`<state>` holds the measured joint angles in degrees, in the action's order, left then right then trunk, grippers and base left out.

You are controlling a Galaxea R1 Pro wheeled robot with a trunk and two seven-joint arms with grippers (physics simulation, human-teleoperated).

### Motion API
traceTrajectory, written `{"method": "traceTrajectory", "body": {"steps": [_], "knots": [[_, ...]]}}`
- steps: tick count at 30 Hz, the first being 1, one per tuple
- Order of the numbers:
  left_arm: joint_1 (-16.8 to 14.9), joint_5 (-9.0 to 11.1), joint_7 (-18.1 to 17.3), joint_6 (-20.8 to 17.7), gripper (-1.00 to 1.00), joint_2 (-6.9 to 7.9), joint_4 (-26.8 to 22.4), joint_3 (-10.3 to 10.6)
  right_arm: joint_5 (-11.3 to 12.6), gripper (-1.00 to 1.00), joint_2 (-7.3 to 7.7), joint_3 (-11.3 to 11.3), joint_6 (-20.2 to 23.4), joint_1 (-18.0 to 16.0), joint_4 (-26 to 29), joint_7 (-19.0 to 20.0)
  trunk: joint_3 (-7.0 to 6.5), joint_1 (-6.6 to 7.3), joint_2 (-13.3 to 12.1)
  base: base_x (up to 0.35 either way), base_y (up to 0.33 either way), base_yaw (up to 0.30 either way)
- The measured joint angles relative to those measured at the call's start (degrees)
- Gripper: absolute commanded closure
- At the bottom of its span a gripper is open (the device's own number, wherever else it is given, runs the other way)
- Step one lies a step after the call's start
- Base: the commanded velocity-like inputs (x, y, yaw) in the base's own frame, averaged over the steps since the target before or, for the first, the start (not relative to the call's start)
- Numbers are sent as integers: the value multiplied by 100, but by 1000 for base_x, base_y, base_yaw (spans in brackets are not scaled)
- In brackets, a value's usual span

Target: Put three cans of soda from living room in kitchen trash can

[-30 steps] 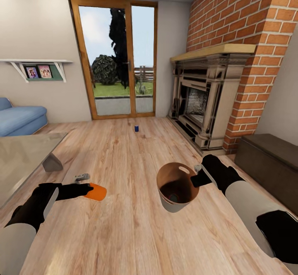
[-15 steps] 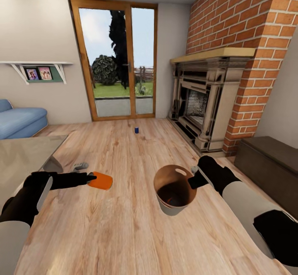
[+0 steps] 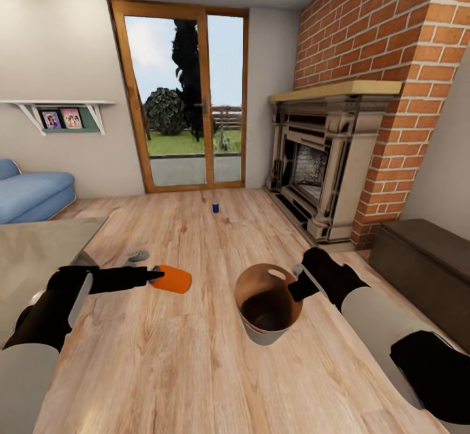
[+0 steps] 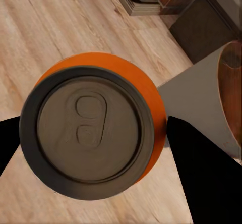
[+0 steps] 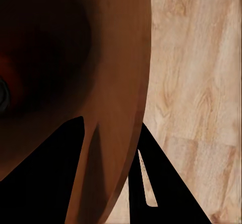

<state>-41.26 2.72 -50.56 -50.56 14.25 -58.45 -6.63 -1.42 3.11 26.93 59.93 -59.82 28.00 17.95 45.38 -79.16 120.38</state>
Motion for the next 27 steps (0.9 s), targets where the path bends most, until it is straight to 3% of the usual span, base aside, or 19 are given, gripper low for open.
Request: {"method": "traceTrajectory", "body": {"steps": [7,14,20,25,27], "knots": [[-117,16,-14,-223,100,-300,-84,295,27,100,-149,46,3,-1,-133,-42,-126,154,-280,0,0,0],[-184,7,-11,-409,100,-641,-162,406,-4,100,-191,50,-1,-5,-147,-50,-252,308,-561,0,0,0],[-196,10,-9,-508,100,-850,-257,446,-47,100,-227,55,-5,-6,-150,-64,-359,439,-802,0,0,0],[-198,-20,22,-519,100,-1077,-274,521,57,100,-308,46,6,-6,-152,-106,-449,549,-1002,0,0,0],[-197,-2,77,-530,100,-1209,-274,770,-253,100,-363,68,-24,-4,-161,-163,-485,593,-1083,0,0,0]]}}
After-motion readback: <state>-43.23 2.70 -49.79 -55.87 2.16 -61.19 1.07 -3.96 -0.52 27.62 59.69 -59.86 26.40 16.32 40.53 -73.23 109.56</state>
